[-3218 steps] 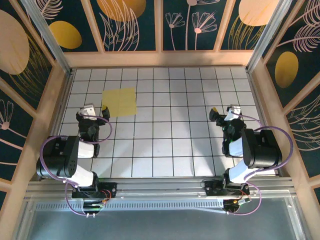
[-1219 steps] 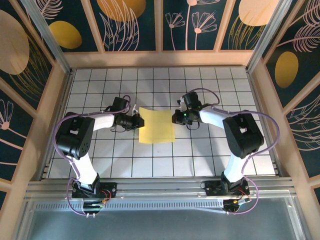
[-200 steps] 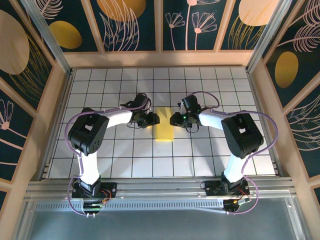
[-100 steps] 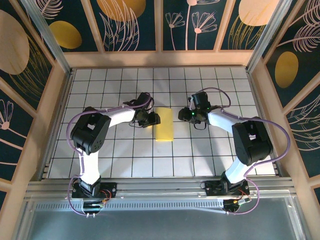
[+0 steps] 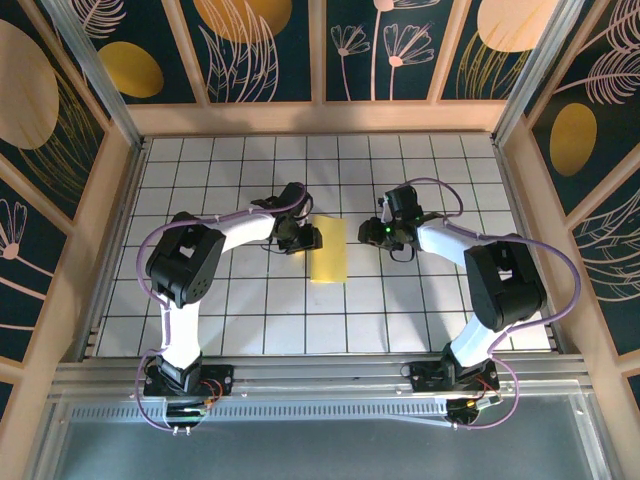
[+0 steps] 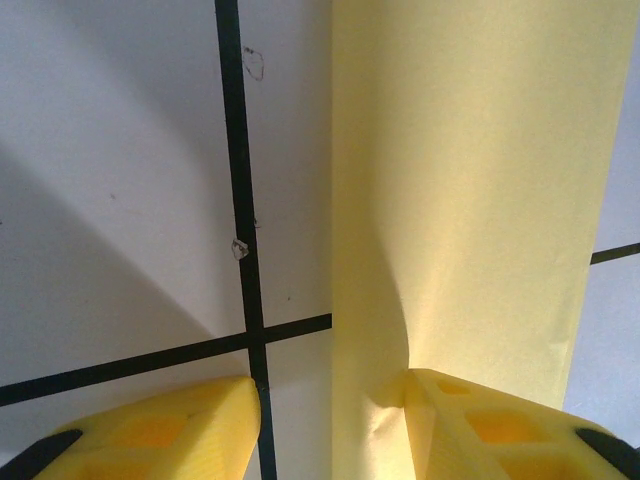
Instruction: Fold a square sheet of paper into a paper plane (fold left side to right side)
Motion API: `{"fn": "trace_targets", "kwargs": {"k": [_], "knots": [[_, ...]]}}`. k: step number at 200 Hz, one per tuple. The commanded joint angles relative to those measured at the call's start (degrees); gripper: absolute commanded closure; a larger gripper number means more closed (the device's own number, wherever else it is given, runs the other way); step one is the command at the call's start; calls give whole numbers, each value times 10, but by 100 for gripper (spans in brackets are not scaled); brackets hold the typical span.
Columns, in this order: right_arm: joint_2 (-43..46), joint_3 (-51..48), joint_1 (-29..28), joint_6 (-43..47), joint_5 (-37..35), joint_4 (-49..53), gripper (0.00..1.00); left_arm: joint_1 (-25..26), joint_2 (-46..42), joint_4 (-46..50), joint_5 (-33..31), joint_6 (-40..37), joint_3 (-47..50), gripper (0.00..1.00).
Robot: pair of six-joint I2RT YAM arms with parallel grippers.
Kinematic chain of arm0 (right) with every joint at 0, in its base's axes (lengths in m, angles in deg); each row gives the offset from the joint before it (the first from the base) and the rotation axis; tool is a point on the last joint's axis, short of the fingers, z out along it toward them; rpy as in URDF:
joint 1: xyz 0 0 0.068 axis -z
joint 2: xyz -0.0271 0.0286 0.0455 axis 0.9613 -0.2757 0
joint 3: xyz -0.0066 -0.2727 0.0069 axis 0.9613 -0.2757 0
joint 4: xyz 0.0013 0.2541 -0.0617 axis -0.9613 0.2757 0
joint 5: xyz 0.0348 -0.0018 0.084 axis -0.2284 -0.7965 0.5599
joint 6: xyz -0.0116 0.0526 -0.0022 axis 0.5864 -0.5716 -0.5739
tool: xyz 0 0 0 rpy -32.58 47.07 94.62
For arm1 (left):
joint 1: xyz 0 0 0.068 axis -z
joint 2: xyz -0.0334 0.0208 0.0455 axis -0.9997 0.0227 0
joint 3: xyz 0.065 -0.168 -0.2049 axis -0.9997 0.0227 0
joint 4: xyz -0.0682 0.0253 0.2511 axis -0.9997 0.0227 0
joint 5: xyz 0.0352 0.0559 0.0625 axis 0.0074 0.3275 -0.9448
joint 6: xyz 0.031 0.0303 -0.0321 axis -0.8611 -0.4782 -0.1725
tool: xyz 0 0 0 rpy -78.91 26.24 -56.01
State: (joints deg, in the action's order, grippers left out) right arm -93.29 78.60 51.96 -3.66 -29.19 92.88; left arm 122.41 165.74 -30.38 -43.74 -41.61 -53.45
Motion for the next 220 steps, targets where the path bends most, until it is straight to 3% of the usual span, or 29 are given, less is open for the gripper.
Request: {"fn": "trace_targets", "kwargs": {"k": [1, 220], "knots": [[18, -9, 4, 5, 7, -4, 58, 14, 72, -29, -14, -3, 16, 55], [12, -14, 5, -2, 30, -19, 58, 15, 89, -17, -12, 1, 6, 52]]}}
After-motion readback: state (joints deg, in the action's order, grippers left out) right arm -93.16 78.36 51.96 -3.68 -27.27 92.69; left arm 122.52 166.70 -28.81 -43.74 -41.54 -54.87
